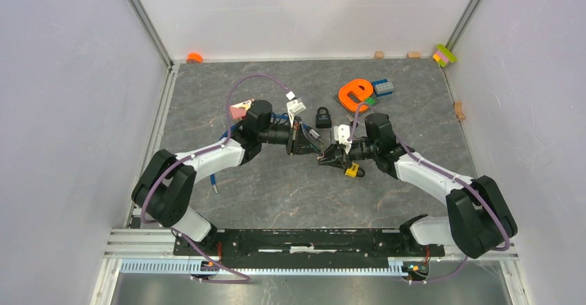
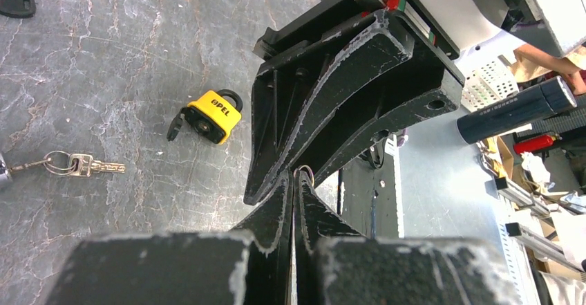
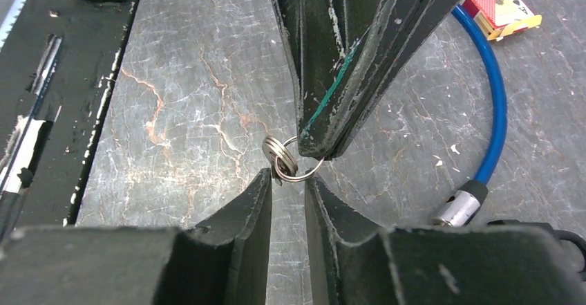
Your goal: Unlock with the key
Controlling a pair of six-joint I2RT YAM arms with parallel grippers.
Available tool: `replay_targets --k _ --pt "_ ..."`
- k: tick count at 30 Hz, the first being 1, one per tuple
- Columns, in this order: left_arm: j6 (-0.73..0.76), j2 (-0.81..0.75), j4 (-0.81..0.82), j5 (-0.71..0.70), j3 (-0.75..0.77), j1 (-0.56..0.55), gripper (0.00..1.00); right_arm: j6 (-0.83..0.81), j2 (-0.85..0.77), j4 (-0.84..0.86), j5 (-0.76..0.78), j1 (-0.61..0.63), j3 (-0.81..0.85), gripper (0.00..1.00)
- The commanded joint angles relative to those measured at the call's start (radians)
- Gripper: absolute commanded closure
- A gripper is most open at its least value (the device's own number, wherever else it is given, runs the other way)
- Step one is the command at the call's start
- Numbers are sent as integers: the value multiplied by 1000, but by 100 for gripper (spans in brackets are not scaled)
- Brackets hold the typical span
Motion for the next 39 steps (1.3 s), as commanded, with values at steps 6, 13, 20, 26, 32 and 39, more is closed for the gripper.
replay_targets --k 6,13,20,26,32,39 --pt "-38 -28 69 14 -10 2 98 15 10 33 -24 2 1 81" --pt "-31 -35 69 21 -19 6 98 -33 6 -18 -9 -10 13 86" --pt "-29 -34 67 29 -19 7 98 -47 0 -38 -5 -15 19 87" --pt "-26 -32 65 30 -23 8 98 -52 -1 -46 -6 -16 23 89" --pt "-26 -29 65 31 -22 8 98 -51 -5 -46 -3 -22 24 94" --pt "-20 -25 65 31 -24 9 98 -36 -13 -40 -2 -41 23 100"
